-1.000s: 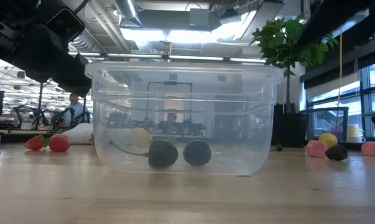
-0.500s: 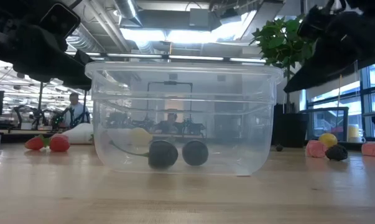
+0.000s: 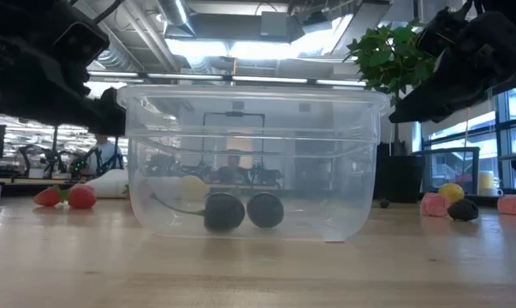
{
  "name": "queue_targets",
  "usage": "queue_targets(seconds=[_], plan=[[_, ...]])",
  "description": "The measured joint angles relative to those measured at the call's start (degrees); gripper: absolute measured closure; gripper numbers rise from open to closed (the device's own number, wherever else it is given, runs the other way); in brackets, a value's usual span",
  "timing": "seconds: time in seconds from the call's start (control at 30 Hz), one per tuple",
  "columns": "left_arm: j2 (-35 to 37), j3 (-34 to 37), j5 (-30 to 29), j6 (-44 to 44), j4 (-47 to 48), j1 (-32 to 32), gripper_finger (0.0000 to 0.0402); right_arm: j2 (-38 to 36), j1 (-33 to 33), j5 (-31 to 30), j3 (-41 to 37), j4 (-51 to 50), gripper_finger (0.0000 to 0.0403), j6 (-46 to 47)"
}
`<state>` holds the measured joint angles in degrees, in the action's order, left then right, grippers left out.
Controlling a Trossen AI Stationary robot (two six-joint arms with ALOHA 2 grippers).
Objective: Pick and placing Produce into tupperware
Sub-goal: Put the raspberry into the transparent bin
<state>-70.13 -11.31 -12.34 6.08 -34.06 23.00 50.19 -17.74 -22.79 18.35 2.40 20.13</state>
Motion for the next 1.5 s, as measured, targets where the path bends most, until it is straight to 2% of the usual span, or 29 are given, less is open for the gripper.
queue_targets(seconds=[0.13,0.23,0.4,0.57,0.67,0.8,0.9,0.97,1.1,1.2,1.5], plan=[[0.09,0.00,-0.07,1.23,0.93,0.00,0.0109,0.00,0.00,-0.02,0.00,0.53,0.0205,-1.19],[1.38,0.00,3.00,1.47,1.14,0.00,0.0100,0.00,0.00,-0.02,0.00,0.61,0.0205,-1.23],[5.19,0.00,6.99,7.16,1.03,0.02,0.0102,0.00,0.00,-0.03,0.00,0.57,0.0205,-3.18],[8.38,-0.10,6.62,6.48,4.66,-0.36,0.0106,0.02,0.00,-0.04,0.00,0.86,0.0205,-6.30],[9.57,-2.72,5.15,6.12,15.90,-1.42,0.0107,0.02,0.00,-0.07,0.00,0.93,0.0205,-6.20],[9.86,-10.49,1.56,7.87,38.91,-3.25,0.0107,0.02,-0.02,-0.07,0.00,1.12,0.0205,-5.74],[9.25,-15.98,-1.77,14.01,54.46,-4.40,0.0107,0.02,-0.01,-0.07,0.00,1.29,0.0205,-5.69],[8.97,-18.04,-2.16,18.09,60.04,-4.95,0.0107,0.02,-0.02,-0.07,0.00,1.51,0.0205,-5.67],[8.53,-18.45,-1.46,20.20,61.82,-4.91,0.0107,0.02,-0.02,-0.07,0.00,1.98,0.0205,-5.73],[7.32,-18.45,-1.57,18.45,61.67,-3.88,0.0107,0.02,-0.01,-0.07,0.00,2.14,0.0205,-5.79],[0.62,-18.45,-2.85,18.87,59.44,-3.17,0.0107,0.04,-0.02,-0.07,0.00,2.11,0.0205,-5.87]])
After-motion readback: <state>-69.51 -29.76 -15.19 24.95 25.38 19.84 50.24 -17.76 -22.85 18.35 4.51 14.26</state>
